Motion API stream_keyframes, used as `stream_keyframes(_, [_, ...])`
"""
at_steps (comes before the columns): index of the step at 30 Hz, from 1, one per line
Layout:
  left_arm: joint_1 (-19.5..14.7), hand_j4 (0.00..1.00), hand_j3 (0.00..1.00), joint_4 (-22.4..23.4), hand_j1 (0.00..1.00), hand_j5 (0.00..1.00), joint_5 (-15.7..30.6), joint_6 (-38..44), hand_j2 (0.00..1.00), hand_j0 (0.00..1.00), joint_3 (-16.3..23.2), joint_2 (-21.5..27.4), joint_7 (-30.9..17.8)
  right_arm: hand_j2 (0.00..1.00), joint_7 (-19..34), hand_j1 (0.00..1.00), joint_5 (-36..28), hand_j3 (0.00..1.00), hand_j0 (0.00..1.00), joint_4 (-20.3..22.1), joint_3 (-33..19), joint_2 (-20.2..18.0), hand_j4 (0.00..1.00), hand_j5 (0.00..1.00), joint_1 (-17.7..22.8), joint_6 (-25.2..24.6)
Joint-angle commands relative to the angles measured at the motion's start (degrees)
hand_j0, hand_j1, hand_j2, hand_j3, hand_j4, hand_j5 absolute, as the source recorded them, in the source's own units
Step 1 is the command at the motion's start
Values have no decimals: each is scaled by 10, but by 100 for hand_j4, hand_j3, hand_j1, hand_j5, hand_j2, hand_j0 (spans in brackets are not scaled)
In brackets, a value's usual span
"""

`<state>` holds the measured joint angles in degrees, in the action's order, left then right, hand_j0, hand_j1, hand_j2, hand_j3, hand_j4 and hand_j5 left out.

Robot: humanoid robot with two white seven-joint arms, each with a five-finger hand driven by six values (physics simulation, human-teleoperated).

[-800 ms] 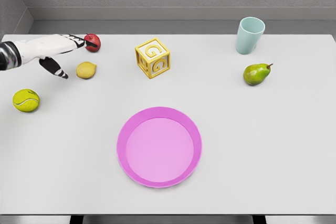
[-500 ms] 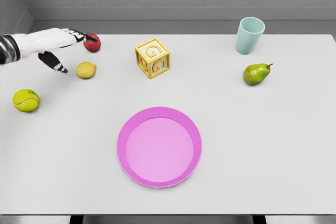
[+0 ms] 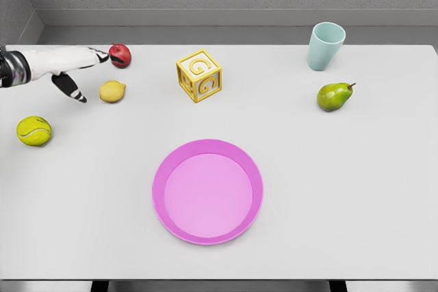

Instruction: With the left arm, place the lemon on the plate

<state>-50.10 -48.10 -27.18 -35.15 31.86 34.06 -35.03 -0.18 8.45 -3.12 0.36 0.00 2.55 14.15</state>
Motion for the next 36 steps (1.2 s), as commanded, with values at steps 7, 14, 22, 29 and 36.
stream_keyframes(7, [-18, 100, 100, 58, 100, 100, 0, 1, 100, 100, 25, -36, 0, 100, 0, 100, 0, 100, 100, 0, 0, 0, 100, 100, 0, 0])
stream_keyframes(14, [-26, 100, 100, 79, 100, 100, 0, 1, 100, 100, 29, -43, 0, 100, 0, 100, 0, 100, 100, 0, 0, 0, 100, 100, 0, 0])
stream_keyframes(22, [-26, 100, 100, 81, 100, 100, -1, 1, 100, 100, 29, -53, 0, 100, 0, 100, 0, 100, 100, 0, 0, 0, 100, 100, 0, 0])
stream_keyframes(29, [-33, 100, 100, 105, 100, 100, -9, 1, 100, 100, 29, -64, 0, 100, 0, 100, 0, 100, 100, 0, 0, 0, 100, 100, 0, 0])
stream_keyframes(36, [-33, 100, 100, 108, 100, 100, -16, 1, 100, 100, 29, -72, 0, 100, 0, 100, 0, 100, 100, 0, 0, 0, 100, 100, 0, 0])
